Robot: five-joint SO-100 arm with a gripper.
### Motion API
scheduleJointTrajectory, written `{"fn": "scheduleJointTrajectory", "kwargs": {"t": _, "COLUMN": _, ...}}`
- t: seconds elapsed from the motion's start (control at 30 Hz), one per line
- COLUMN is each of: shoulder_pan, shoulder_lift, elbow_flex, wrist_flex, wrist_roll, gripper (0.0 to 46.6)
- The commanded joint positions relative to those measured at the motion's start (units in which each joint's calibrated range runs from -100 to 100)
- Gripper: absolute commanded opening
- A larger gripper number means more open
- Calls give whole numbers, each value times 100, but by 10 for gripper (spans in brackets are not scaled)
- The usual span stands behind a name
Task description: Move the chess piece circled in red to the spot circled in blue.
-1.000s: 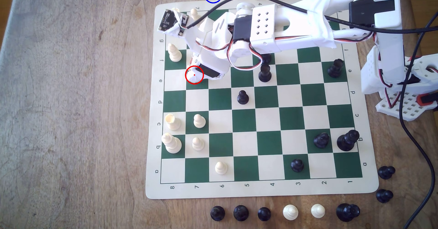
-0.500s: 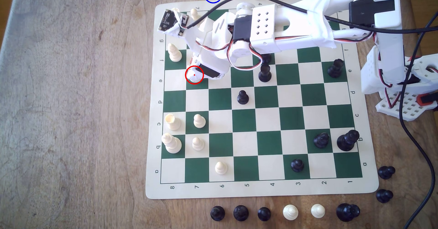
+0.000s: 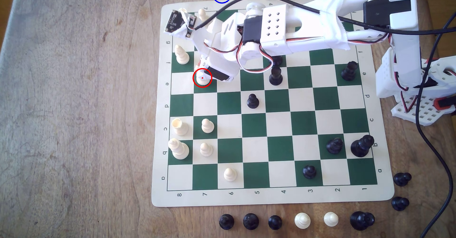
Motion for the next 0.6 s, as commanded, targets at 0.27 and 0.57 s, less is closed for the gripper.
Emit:
{"fn": "scheduleJointTrajectory", "kwargs": {"t": 0.27, "shoulder_pan": 60, "shoulder_lift": -960, "elbow_flex": -2532, "wrist_flex": 2552, "wrist_roll": -156, "gripper": 3}}
{"fn": "scheduleJointTrajectory", "kwargs": {"t": 0.57, "shoulder_pan": 928, "shoulder_lift": -1308, "elbow_flex": -2949, "wrist_flex": 3084, "wrist_roll": -176, "gripper": 3}}
